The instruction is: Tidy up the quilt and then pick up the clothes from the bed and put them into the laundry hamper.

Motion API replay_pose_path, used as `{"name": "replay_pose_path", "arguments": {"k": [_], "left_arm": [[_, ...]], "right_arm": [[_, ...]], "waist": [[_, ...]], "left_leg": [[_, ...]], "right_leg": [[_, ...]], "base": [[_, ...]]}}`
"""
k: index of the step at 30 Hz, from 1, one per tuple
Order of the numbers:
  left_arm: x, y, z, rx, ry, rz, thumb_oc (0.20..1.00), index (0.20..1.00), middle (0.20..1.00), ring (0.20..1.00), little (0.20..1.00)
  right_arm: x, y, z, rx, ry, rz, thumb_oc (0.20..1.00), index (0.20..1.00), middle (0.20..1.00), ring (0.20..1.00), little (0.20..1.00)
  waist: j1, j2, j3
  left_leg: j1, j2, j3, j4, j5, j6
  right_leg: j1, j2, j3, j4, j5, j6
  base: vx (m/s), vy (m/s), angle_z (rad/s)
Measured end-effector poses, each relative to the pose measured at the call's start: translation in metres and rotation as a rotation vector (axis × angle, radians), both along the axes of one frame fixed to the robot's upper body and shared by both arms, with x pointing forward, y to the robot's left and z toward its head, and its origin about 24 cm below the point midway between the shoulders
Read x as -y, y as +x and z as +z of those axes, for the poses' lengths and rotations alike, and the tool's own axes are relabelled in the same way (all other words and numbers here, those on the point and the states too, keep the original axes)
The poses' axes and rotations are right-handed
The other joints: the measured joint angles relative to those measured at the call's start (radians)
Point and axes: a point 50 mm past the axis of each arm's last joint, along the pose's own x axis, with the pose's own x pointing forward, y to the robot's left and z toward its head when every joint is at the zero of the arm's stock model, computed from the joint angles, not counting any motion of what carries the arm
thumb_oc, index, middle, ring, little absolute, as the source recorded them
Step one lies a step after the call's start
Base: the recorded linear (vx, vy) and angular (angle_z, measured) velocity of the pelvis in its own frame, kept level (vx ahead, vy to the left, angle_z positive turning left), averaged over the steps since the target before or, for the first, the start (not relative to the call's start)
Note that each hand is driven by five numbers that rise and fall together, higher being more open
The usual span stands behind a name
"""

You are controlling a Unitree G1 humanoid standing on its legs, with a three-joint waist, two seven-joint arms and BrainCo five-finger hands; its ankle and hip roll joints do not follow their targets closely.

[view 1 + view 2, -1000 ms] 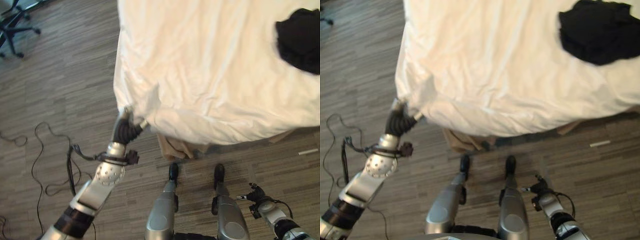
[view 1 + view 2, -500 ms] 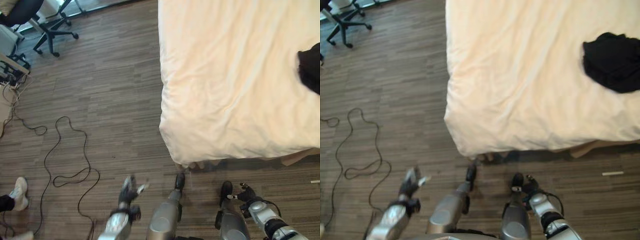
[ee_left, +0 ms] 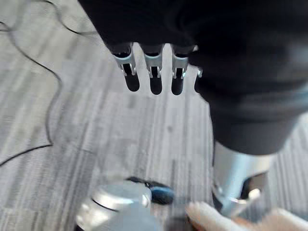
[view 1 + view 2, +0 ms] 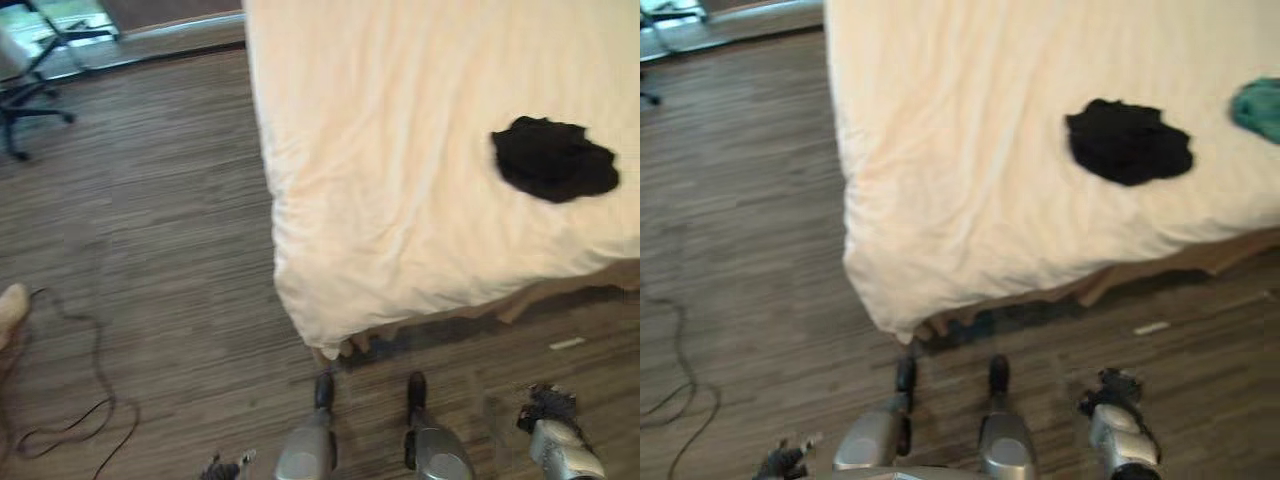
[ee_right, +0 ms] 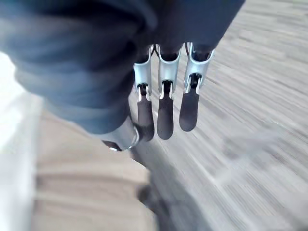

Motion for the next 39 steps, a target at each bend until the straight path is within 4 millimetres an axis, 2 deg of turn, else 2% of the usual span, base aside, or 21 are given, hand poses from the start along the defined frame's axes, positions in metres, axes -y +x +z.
{"name": "replay_pose_path", "arguments": {"k": [1, 2, 3, 5, 6, 7, 8, 10, 12, 14, 16, 17, 18, 19, 21, 23, 25, 27, 29, 36, 39], "left_arm": [[-0.002, 0.011, 0.003, 0.024, 0.014, -0.024, 1.000, 1.000, 1.000, 1.000, 1.000], [-0.002, 0.016, 0.004, 0.032, 0.016, -0.031, 1.000, 1.000, 1.000, 1.000, 1.000], [-0.002, 0.020, 0.005, 0.038, 0.014, -0.042, 1.000, 1.000, 1.000, 1.000, 1.000], [0.000, 0.021, 0.004, 0.031, 0.008, -0.047, 1.000, 1.000, 1.000, 1.000, 1.000], [0.003, 0.021, 0.002, 0.010, 0.004, -0.061, 1.000, 1.000, 1.000, 1.000, 1.000], [0.005, 0.022, 0.000, 0.008, 0.002, -0.064, 1.000, 1.000, 1.000, 1.000, 1.000], [0.007, 0.026, -0.001, -0.002, 0.002, -0.070, 1.000, 1.000, 1.000, 1.000, 1.000], [0.007, 0.035, 0.001, 0.008, 0.018, -0.084, 1.000, 1.000, 1.000, 1.000, 1.000], [-0.001, 0.057, 0.011, 0.057, 0.058, -0.124, 1.000, 1.000, 1.000, 1.000, 1.000], [0.008, 0.063, 0.010, 0.057, 0.044, -0.163, 1.000, 1.000, 1.000, 1.000, 1.000], [0.007, 0.066, 0.012, 0.068, 0.046, -0.173, 1.000, 1.000, 1.000, 1.000, 1.000], [0.005, 0.068, 0.014, 0.073, 0.051, -0.188, 1.000, 1.000, 1.000, 1.000, 1.000], [0.003, 0.068, 0.015, 0.077, 0.048, -0.202, 1.000, 1.000, 1.000, 1.000, 1.000], [0.001, 0.065, 0.015, 0.070, 0.045, -0.211, 1.000, 1.000, 1.000, 1.000, 1.000], [-0.002, 0.058, 0.013, 0.051, 0.043, -0.227, 1.000, 1.000, 1.000, 1.000, 1.000], [-0.002, 0.045, 0.009, 0.037, 0.024, -0.240, 1.000, 1.000, 1.000, 1.000, 1.000], [0.000, 0.041, 0.009, 0.041, 0.008, -0.249, 1.000, 1.000, 1.000, 1.000, 1.000], [0.001, 0.042, 0.009, 0.047, -0.001, -0.257, 1.000, 1.000, 1.000, 1.000, 1.000], [0.002, 0.045, 0.009, 0.061, -0.010, -0.269, 1.000, 1.000, 1.000, 1.000, 1.000], [0.020, 0.077, 0.023, 0.230, -0.034, -0.322, 1.000, 1.000, 1.000, 1.000, 1.000], [0.033, 0.078, 0.021, 0.236, -0.065, -0.334, 1.000, 1.000, 1.000, 1.000, 1.000]], "right_arm": [[0.018, 0.014, 0.039, 0.115, -0.134, -0.006, 0.200, 0.200, 0.200, 0.200, 0.200], [0.025, 0.020, 0.058, 0.164, -0.195, -0.003, 0.200, 0.200, 0.200, 0.200, 0.200], [0.027, 0.036, 0.104, 0.302, -0.312, 0.050, 0.200, 0.200, 0.200, 0.200, 0.200], [0.012, 0.058, 0.160, 0.488, -0.433, 0.158, 0.200, 0.200, 0.200, 0.200, 0.200], [-0.007, 0.071, 0.194, 0.604, -0.510, 0.263, 0.200, 0.200, 0.200, 0.200, 0.200], [-0.018, 0.079, 0.210, 0.656, -0.529, 0.327, 0.200, 0.200, 0.200, 0.200, 0.200], [-0.038, 0.097, 0.239, 0.748, -0.567, 0.441, 0.200, 0.200, 0.200, 0.200, 0.200], [-0.053, 0.120, 0.258, 0.791, -0.581, 0.508, 0.200, 0.200, 0.200, 0.200, 0.200], [-0.057, 0.144, 0.280, 0.805, -0.626, 0.524, 0.200, 0.200, 0.200, 0.200, 0.200], [-0.065, 0.175, 0.310, 0.791, -0.686, 0.521, 0.200, 0.200, 0.200, 0.200, 0.200], [-0.058, 0.185, 0.308, 0.761, -0.677, 0.481, 0.200, 0.200, 0.200, 0.200, 0.200], [-0.049, 0.196, 0.300, 0.662, -0.692, 0.463, 0.200, 0.200, 0.200, 0.200, 0.200], [-0.040, 0.198, 0.293, 0.627, -0.681, 0.432, 0.200, 0.200, 0.200, 0.200, 0.200], [-0.040, 0.199, 0.290, 0.620, -0.671, 0.428, 0.200, 0.200, 0.200, 0.200, 0.200], [-0.043, 0.202, 0.283, 0.609, -0.653, 0.434, 0.200, 0.200, 0.200, 0.200, 0.200], [-0.049, 0.205, 0.278, 0.617, -0.635, 0.446, 0.200, 0.200, 0.200, 0.200, 0.200], [-0.059, 0.208, 0.275, 0.633, -0.615, 0.477, 0.200, 0.200, 0.200, 0.200, 0.200], [-0.064, 0.207, 0.286, 0.710, -0.605, 0.448, 0.200, 0.200, 0.200, 0.200, 0.200], [-0.073, 0.207, 0.291, 0.750, -0.606, 0.479, 0.200, 0.200, 0.200, 0.200, 0.200], [-0.130, 0.209, 0.297, 0.886, -0.518, 0.685, 0.200, 0.200, 0.200, 0.200, 0.200], [-0.175, 0.201, 0.290, 0.943, -0.466, 0.892, 0.200, 0.200, 0.200, 0.200, 0.200]], "waist": [[-0.004, -0.020, -0.001], [-0.009, -0.027, 0.001], [-0.020, -0.038, 0.004], [-0.026, -0.054, 0.015], [-0.025, -0.062, 0.021], [-0.024, -0.066, 0.022], [-0.009, -0.062, 0.028], [0.028, -0.053, 0.034], [0.067, -0.078, 0.062], [0.138, -0.054, 0.117], [0.155, -0.041, 0.128], [0.181, -0.037, 0.139], [0.221, -0.032, 0.155], [0.238, -0.027, 0.164], [0.250, -0.020, 0.172], [0.257, 0.000, 0.184], [0.263, 0.002, 0.186], [0.266, 0.002, 0.188], [0.257, 0.000, 0.190], [0.229, 0.002, 0.189], [0.219, 0.006, 0.187]], "left_leg": [[-0.013, 0.001, 0.004, 0.000, 0.000, 0.000], [-0.019, 0.001, 0.008, 0.000, 0.000, 0.000], [-0.032, -0.001, 0.020, 0.005, 0.000, 0.000], [-0.037, -0.003, 0.027, 0.004, 0.001, 0.001], [-0.041, -0.003, 0.027, 0.003, 0.000, 0.001], [-0.050, -0.001, 0.025, 0.002, 0.000, 0.001], [-0.059, 0.014, 0.022, 0.002, -0.001, 0.002], [-0.091, 0.052, 0.015, 0.005, 0.000, 0.001], [-0.142, 0.035, -0.011, 0.047, -0.015, -0.014], [-0.150, 0.040, -0.035, 0.105, -0.032, -0.010], [-0.166, 0.033, -0.060, 0.086, -0.027, -0.015], [-0.172, 0.026, -0.066, 0.075, -0.025, -0.018], [-0.175, 0.026, -0.070, 0.071, -0.026, -0.018], [-0.177, 0.021, -0.072, 0.070, -0.025, -0.018], [-0.192, 0.009, -0.086, 0.072, -0.024, -0.016], [-0.213, -0.014, -0.086, 0.073, 0.008, -0.006], [-0.252, -0.037, -0.086, 0.072, 0.015, 0.004], [-0.281, -0.054, -0.087, 0.072, 0.026, 0.018], [-0.277, -0.058, -0.083, 0.072, 0.024, 0.019], [-0.280, -0.039, -0.083, 0.078, 0.002, -0.006], [-0.299, -0.022, -0.087, 0.100, -0.008, -0.020]], "right_leg": [[-0.022, 0.004, 0.017, 0.000, -0.002, 0.003], [-0.030, 0.004, 0.020, 0.000, -0.004, 0.005], [-0.054, 0.003, 0.026, 0.000, -0.004, 0.005], [-0.069, 0.004, 0.044, 0.000, -0.004, 0.005], [-0.073, 0.004, 0.048, 0.000, -0.004, 0.006], [-0.075, 0.005, 0.046, 0.000, -0.011, 0.015], [-0.088, 0.014, 0.041, 0.003, -0.037, 0.054], [-0.114, 0.046, 0.015, 0.044, -0.040, 0.053], [-0.109, 0.042, -0.007, 0.004, -0.060, 0.038], [-0.114, 0.049, -0.025, 0.005, -0.055, 0.045], [-0.115, 0.044, -0.058, 0.004, -0.055, 0.045], [-0.116, 0.043, -0.066, 0.002, -0.055, 0.045], [-0.116, 0.041, -0.068, 0.001, -0.055, 0.044], [-0.114, 0.037, -0.071, 0.001, -0.055, 0.044], [-0.118, 0.025, -0.077, 0.002, -0.054, 0.044], [-0.123, 0.001, -0.095, 0.005, -0.034, 0.017], [-0.157, -0.013, -0.095, 0.006, -0.020, 0.016], [-0.185, -0.028, -0.095, 0.006, 0.034, 0.016], [-0.183, -0.033, -0.098, 0.006, 0.035, 0.017], [-0.202, -0.016, -0.114, 0.006, 0.034, 0.017], [-0.209, 0.001, -0.122, 0.006, 0.030, 0.011]], "base": [[-0.12, 0.071, -0.29], [-0.16, 0.107, -0.26], [-0.09, 0.072, -0.18], [-0.08, 0.047, -0.27], [-0.06, 0.012, -0.16], [-0.07, -0.044, -0.10], [-0.05, -0.048, -0.04], [-0.06, -0.082, 0.10], [-0.07, -0.151, 0.59], [-0.06, -0.114, 0.06], [-0.04, -0.029, 0.60], [-0.04, -0.002, 0.70], [-0.03, 0.010, 0.43], [-0.04, 0.027, 0.25], [-0.06, 0.067, 0.33], [-0.07, 0.066, 0.41], [-0.05, 0.046, 0.25], [-0.07, 0.063, 0.17], [-0.08, 0.072, -0.06], [-0.04, 0.051, -0.16], [-0.02, 0.018, -0.01]]}}
